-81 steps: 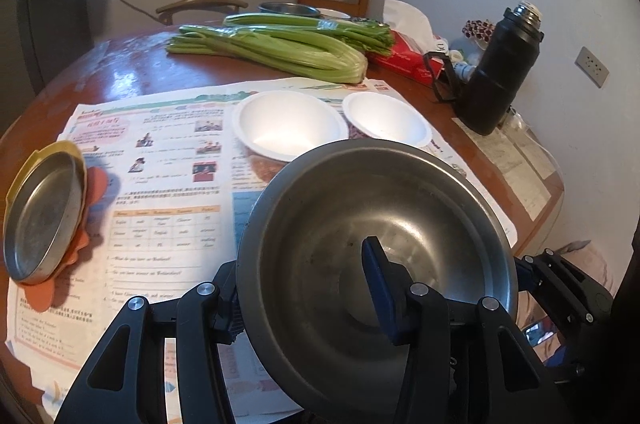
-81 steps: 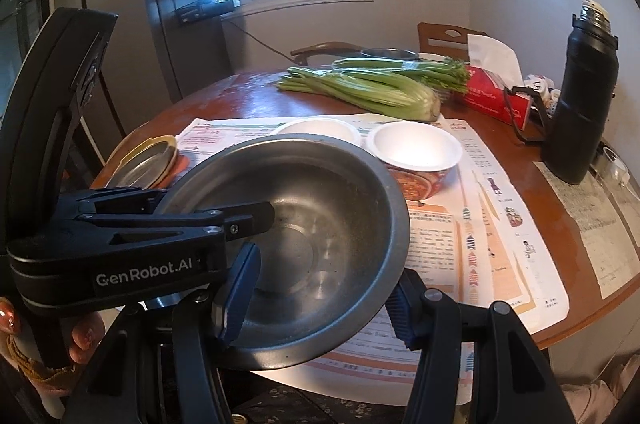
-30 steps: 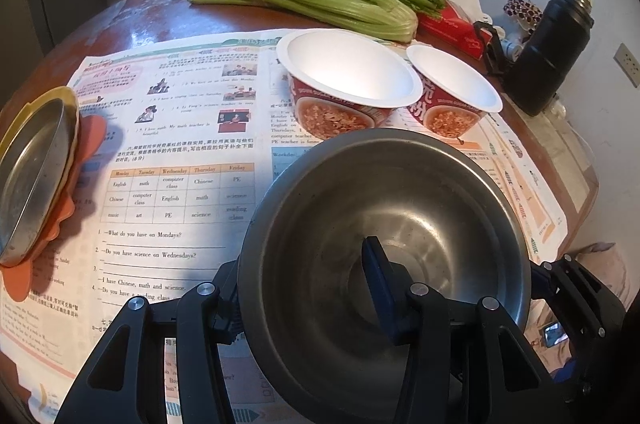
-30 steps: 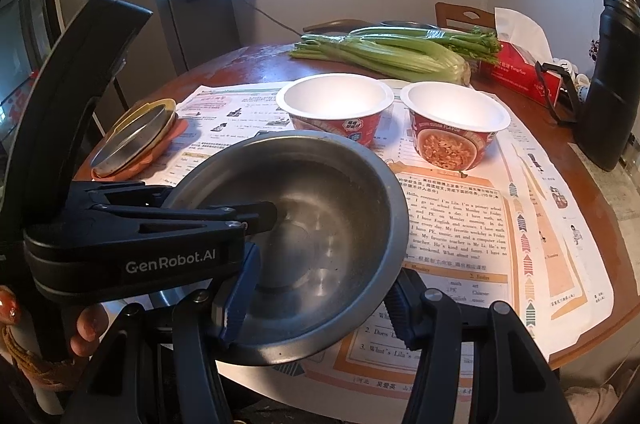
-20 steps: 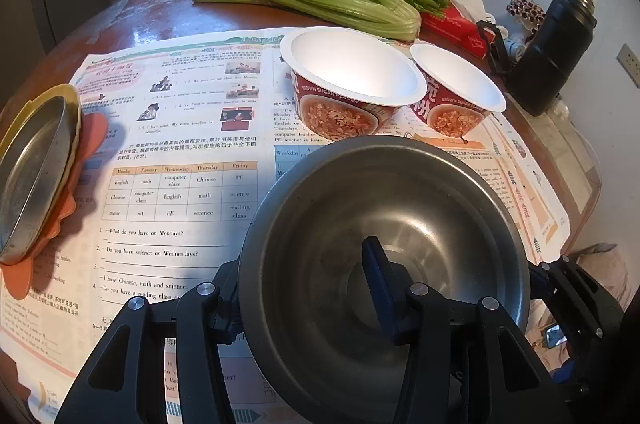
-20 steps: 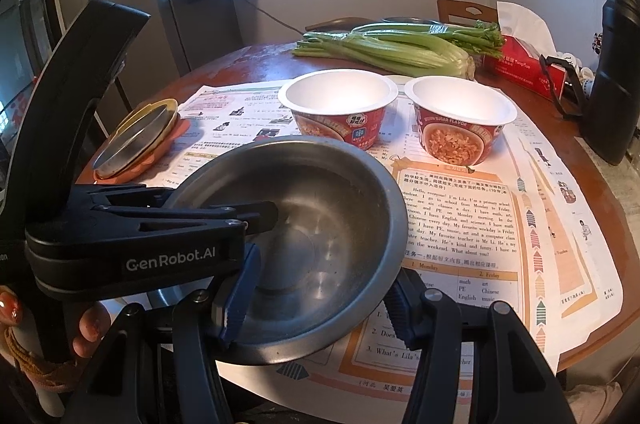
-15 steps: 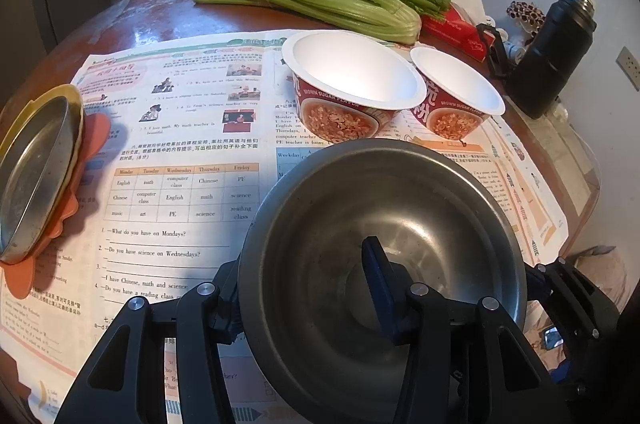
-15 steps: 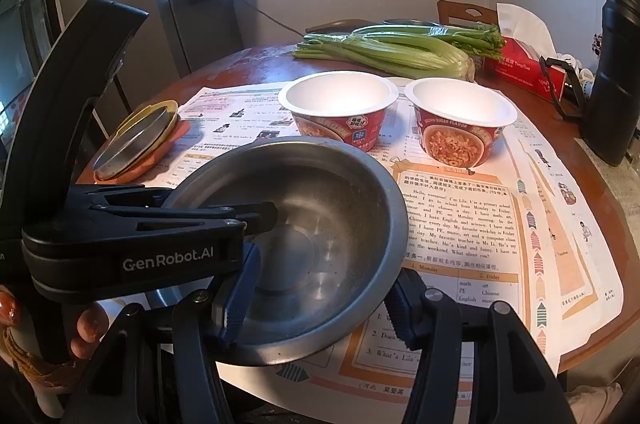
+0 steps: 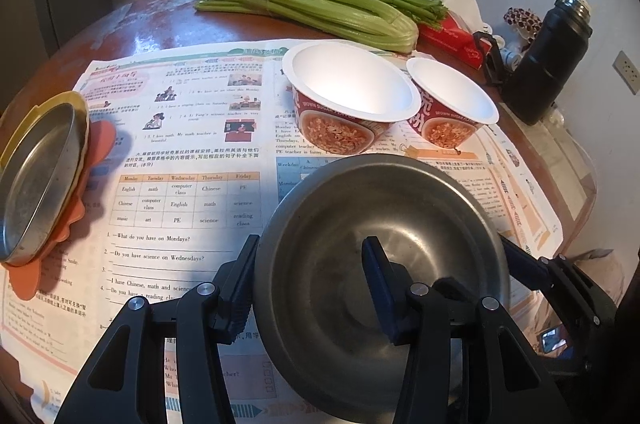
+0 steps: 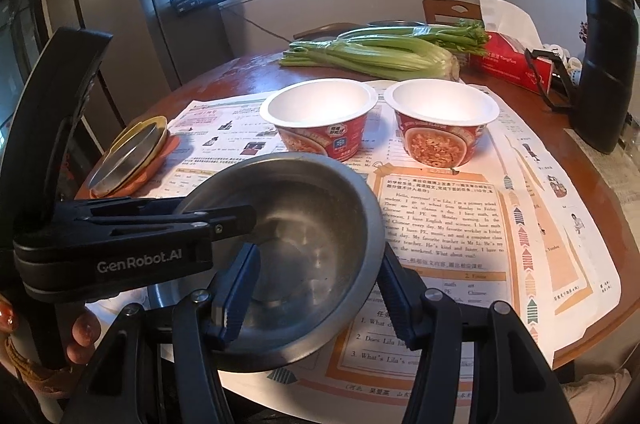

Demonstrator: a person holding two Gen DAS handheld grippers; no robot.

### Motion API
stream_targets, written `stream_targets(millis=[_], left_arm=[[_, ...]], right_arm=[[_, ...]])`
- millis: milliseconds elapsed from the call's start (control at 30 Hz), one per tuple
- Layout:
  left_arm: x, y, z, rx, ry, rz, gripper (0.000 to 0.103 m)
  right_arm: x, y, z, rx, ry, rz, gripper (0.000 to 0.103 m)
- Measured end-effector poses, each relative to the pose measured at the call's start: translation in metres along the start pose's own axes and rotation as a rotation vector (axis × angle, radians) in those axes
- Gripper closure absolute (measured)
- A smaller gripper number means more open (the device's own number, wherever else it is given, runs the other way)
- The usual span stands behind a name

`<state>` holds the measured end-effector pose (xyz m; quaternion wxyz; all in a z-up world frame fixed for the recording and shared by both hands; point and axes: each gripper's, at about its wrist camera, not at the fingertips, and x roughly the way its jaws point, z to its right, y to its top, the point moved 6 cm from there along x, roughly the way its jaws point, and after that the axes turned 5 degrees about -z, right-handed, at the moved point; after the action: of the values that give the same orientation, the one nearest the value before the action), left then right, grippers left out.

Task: Organize plates and bowls
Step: 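Lower the steel bowl onto the table and open the left gripper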

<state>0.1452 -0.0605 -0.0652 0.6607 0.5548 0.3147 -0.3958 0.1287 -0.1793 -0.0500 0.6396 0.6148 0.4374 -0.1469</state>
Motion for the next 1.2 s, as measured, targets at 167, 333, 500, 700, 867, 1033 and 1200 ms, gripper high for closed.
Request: stream_targets(millis=[167,333,500,700,867,1033,1200], left_arm=[[-0.003,0.000,0.001,0.000,0.003,0.004,0.051],[-0.012,0.002,0.003,0.004,0.006,0.023,0.051],[-0.024,0.004,0.003,0.008,0.003,0.044,0.051],[-0.036,0.005,0.006,0.022,-0.011,0.071,0.051],[-0.044,0.006,0.010,0.032,-0.026,0.091,0.051],[-0.051,0.010,0.011,0.037,-0.044,0.110,0.051],[-0.055,0.017,0.012,0.046,-0.063,0.126,0.051]], right_arm=[[-0.008,0.004,0.007,0.028,0.001,0.026,0.044],[-0.017,0.009,0.012,0.047,0.004,0.052,0.044],[-0.025,0.012,0.014,0.059,0.008,0.073,0.044],[-0.033,0.014,0.014,0.073,0.012,0.087,0.044],[-0.035,0.015,0.013,0.080,0.005,0.089,0.044],[-0.039,0.016,0.016,0.101,0.000,0.097,0.044],[-0.042,0.018,0.021,0.125,-0.018,0.098,0.044]])
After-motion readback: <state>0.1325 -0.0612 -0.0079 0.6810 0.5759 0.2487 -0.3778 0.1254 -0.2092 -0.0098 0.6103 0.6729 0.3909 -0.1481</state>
